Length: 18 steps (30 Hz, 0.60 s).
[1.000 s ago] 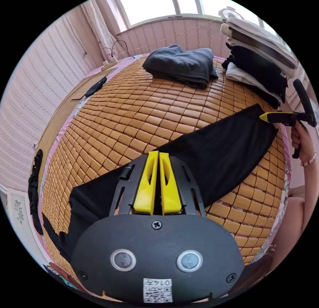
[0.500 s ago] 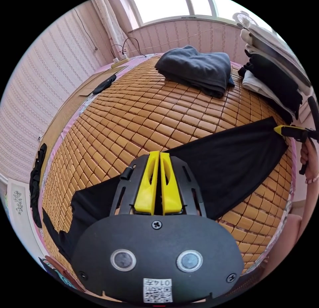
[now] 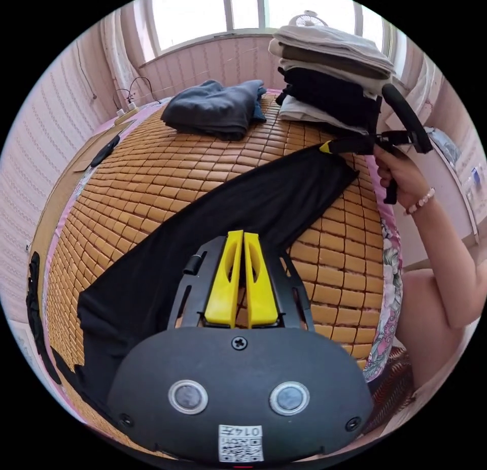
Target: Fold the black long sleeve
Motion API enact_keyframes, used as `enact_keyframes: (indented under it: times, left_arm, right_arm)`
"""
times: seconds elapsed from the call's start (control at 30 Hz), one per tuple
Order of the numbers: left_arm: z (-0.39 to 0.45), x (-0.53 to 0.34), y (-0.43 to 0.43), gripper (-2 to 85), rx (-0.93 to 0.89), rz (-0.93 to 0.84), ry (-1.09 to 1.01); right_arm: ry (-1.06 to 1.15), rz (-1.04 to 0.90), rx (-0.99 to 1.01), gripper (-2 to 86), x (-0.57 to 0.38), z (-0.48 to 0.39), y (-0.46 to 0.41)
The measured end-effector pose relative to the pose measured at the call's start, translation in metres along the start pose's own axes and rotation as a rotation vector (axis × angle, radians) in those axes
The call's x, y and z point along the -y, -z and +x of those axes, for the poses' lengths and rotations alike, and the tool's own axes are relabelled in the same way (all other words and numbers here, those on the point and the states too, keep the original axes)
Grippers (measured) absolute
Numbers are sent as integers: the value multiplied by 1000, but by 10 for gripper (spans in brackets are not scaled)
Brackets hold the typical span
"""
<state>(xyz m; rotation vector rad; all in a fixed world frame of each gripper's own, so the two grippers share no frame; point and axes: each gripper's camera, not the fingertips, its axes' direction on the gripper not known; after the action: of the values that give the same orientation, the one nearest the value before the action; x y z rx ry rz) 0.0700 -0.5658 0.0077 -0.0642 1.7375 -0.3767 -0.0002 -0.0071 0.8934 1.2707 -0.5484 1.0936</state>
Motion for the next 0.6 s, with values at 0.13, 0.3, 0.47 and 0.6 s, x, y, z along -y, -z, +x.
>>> enact_keyframes:
  times: [0.13, 0.3, 0.47, 0.6]
  left_arm:
    - [-12, -14, 9, -8, 12, 53, 71]
    - [-39, -86, 85, -7, -82, 200, 224]
    - [-77, -227, 184, -8, 94, 209, 355]
    - [-125, -379, 258, -8, 292, 124, 615]
  right_arm:
    - [12, -10, -12, -5, 22, -5, 13]
    - [115, 44, -51, -4, 57, -35, 47]
    - [272, 75, 16, -2, 91, -82, 74]
    - [558, -4, 230, 3, 112, -182, 85]
